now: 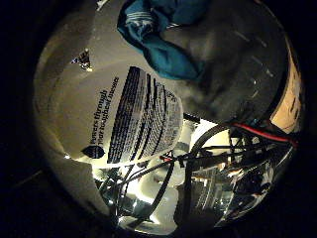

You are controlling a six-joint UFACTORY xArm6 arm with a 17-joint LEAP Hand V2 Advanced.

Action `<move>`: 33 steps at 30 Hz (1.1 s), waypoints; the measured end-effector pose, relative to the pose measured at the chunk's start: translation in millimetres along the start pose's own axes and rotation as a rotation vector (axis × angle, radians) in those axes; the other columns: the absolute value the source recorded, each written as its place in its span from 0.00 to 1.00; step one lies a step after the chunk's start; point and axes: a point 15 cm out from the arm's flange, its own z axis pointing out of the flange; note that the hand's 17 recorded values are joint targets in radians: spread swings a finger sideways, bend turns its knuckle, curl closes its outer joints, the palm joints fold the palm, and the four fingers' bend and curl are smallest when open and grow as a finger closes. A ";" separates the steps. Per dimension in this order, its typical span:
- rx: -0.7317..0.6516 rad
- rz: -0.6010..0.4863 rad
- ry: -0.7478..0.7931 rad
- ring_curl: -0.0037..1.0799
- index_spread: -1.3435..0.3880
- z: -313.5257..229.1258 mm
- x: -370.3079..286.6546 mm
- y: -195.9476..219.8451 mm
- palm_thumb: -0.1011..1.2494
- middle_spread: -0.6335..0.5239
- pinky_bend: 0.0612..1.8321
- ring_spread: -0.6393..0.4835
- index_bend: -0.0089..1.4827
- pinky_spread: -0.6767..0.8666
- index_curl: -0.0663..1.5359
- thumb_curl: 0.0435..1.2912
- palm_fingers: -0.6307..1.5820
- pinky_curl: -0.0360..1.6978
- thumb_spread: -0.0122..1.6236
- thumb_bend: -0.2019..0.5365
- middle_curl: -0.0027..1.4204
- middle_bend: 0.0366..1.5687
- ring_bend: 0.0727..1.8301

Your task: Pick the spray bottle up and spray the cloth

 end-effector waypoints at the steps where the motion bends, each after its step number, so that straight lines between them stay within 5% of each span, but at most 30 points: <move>1: 0.001 0.001 -0.001 0.75 0.62 0.6 0.8 -1.7 0.81 0.41 0.57 0.36 0.73 0.32 0.61 0.61 0.78 0.81 0.57 0.25 0.55 0.86 0.73; 16: 0.010 0.021 -0.027 0.75 0.62 32.9 19.2 -27.1 0.81 0.41 0.57 0.36 0.73 0.32 0.61 0.60 0.78 0.81 0.57 0.25 0.55 0.86 0.73; 33: 0.121 -0.410 -0.258 0.75 0.62 26.3 -146.9 24.3 0.82 0.43 0.57 0.36 0.73 0.32 0.62 0.61 0.79 0.81 0.57 0.25 0.55 0.87 0.73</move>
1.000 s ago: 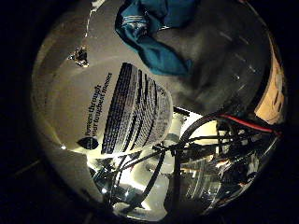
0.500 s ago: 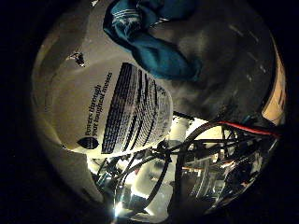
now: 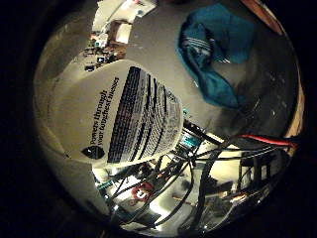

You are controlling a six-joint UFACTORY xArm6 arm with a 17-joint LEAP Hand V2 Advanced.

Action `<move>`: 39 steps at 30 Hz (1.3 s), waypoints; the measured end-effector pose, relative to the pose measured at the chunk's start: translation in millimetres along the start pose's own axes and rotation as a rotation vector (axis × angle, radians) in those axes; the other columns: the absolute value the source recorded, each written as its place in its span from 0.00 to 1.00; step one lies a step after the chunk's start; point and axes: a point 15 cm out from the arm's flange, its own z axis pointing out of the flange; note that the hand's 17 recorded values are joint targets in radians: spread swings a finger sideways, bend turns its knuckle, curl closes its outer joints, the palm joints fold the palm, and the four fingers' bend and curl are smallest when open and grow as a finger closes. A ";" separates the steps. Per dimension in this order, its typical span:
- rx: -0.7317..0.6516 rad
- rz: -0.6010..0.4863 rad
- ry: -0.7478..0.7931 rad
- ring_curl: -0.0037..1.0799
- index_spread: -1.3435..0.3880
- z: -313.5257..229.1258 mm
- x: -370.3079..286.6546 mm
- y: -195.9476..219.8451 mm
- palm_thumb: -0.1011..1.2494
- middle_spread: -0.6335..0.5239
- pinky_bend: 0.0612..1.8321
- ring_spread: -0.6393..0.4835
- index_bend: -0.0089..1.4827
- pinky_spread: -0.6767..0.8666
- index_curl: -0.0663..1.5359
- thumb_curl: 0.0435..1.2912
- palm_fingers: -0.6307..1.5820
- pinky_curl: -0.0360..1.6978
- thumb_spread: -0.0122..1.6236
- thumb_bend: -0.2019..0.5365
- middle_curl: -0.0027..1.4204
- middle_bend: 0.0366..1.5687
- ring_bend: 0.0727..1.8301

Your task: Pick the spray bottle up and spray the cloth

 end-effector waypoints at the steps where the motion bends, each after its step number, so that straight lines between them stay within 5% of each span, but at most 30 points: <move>1: 0.015 -0.027 -0.013 0.75 0.62 3.3 -4.9 -3.0 0.81 0.43 0.57 0.37 0.73 0.32 0.62 0.61 0.79 0.81 0.57 0.25 0.55 0.87 0.73; 14: 0.111 -0.372 -0.019 0.75 0.62 99.1 -5.9 -34.7 0.82 0.43 0.57 0.37 0.73 0.32 0.61 0.60 0.79 0.81 0.55 0.25 0.54 0.87 0.73; 25: 0.123 -0.459 -0.033 0.75 0.62 202.4 25.4 -47.0 0.81 0.43 0.57 0.37 0.73 0.31 0.61 0.61 0.79 0.80 0.55 0.25 0.54 0.87 0.72; 39: 0.120 -0.401 -0.026 0.74 0.62 246.7 67.4 -67.2 0.81 0.43 0.57 0.37 0.74 0.30 0.61 0.61 0.79 0.79 0.54 0.25 0.54 0.87 0.73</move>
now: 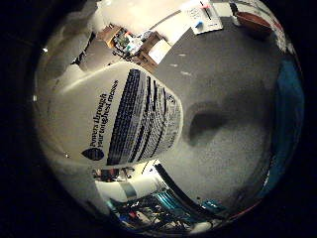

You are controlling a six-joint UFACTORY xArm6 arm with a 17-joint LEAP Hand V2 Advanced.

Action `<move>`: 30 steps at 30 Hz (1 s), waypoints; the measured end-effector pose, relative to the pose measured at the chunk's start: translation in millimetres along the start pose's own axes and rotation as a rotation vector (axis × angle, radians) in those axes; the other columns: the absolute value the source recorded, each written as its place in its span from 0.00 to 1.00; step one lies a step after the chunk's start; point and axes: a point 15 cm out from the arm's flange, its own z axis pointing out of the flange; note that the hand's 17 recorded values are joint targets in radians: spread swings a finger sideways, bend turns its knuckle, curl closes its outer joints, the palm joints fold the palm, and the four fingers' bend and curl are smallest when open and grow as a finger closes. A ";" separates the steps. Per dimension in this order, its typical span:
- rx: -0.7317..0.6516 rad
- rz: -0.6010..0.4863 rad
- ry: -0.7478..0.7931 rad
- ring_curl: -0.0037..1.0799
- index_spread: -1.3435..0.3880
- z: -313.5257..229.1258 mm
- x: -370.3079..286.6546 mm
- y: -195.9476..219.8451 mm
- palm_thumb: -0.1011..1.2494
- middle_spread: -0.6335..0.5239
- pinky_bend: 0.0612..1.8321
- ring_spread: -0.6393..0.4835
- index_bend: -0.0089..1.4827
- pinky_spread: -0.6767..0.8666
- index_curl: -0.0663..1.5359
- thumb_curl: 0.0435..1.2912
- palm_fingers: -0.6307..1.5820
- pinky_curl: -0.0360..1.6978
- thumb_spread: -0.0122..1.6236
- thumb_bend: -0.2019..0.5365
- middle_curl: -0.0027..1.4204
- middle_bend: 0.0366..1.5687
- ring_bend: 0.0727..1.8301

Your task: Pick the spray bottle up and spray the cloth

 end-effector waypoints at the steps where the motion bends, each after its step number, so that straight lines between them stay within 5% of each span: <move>1: 0.002 0.007 0.002 0.74 0.62 -0.3 4.0 0.0 0.80 0.43 0.57 0.37 0.74 0.30 0.61 0.61 0.79 0.79 0.54 0.24 0.54 0.87 0.73; 10: 0.024 0.043 -0.004 0.73 0.62 -1.9 24.4 1.4 0.75 0.43 0.56 0.37 0.72 0.29 0.60 0.58 0.77 0.76 0.58 0.24 0.54 0.85 0.72; 14: 0.054 0.052 0.028 0.67 0.62 -7.8 37.1 -3.8 0.69 0.42 0.53 0.38 0.61 0.26 0.58 0.52 0.78 0.67 0.60 0.23 0.52 0.79 0.70; 18: 0.059 0.062 0.040 0.61 0.59 -14.7 46.9 -4.0 0.65 0.40 0.48 0.39 0.42 0.19 0.57 0.46 0.68 0.59 0.62 0.23 0.49 0.70 0.67; 21: 0.050 0.063 0.049 0.58 0.57 -18.2 50.0 -2.0 0.64 0.39 0.38 0.38 0.39 0.19 0.56 0.42 0.56 0.56 0.64 0.24 0.48 0.65 0.64; 26: 0.043 0.062 0.075 0.47 0.57 -27.8 57.5 -1.2 0.61 0.43 0.23 0.47 0.37 0.41 0.52 0.36 0.31 0.51 0.67 0.23 0.42 0.50 0.46; 30: 0.012 0.049 0.106 0.35 0.59 -33.2 62.5 4.7 0.57 0.55 0.21 0.62 0.26 0.61 0.41 0.31 0.27 0.42 0.68 0.23 0.32 0.31 0.31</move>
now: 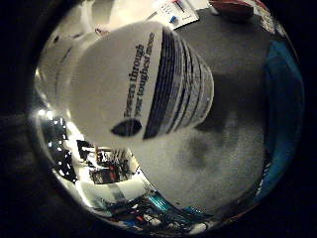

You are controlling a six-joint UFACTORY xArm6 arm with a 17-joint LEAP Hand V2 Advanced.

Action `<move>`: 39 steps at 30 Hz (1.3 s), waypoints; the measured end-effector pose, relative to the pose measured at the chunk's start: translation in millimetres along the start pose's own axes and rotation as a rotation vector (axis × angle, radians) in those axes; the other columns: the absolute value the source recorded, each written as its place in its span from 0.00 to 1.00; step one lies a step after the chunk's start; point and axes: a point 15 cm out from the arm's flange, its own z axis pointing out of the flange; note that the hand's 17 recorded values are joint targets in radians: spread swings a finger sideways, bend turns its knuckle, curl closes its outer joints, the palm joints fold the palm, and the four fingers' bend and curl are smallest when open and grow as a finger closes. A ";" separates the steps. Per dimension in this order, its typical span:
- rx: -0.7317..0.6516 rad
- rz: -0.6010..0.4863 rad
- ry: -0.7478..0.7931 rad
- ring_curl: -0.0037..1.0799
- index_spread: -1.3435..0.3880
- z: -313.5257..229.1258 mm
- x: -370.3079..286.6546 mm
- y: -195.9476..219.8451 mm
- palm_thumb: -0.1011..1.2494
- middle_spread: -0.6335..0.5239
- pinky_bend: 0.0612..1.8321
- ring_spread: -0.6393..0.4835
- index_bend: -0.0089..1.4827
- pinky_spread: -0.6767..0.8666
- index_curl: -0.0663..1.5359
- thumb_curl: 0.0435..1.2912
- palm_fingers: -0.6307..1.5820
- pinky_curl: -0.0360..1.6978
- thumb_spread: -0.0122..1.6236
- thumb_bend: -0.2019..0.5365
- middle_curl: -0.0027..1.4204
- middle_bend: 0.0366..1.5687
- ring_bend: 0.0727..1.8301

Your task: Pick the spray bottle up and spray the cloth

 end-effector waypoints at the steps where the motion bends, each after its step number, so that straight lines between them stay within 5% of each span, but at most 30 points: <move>1: -0.011 0.002 0.011 0.33 0.59 -1.1 2.3 2.4 0.57 0.56 0.20 0.64 0.24 0.63 0.40 0.30 0.28 0.40 0.68 0.24 0.30 0.29 0.29; 9: -0.069 0.013 -0.009 0.25 0.58 -1.5 1.4 16.8 0.55 0.61 0.16 0.67 0.12 0.68 0.30 0.26 0.35 0.30 0.67 0.24 0.24 0.13 0.19; 19: -0.075 -0.002 -0.034 0.24 0.56 -7.5 -3.7 15.6 0.55 0.55 0.18 0.58 0.11 0.65 0.23 0.24 0.36 0.26 0.67 0.24 0.24 0.11 0.18; 39: -0.069 0.015 -0.039 0.23 0.57 -29.0 9.7 20.2 0.55 0.56 0.20 0.57 0.12 0.62 0.21 0.24 0.35 0.21 0.67 0.24 0.24 0.12 0.16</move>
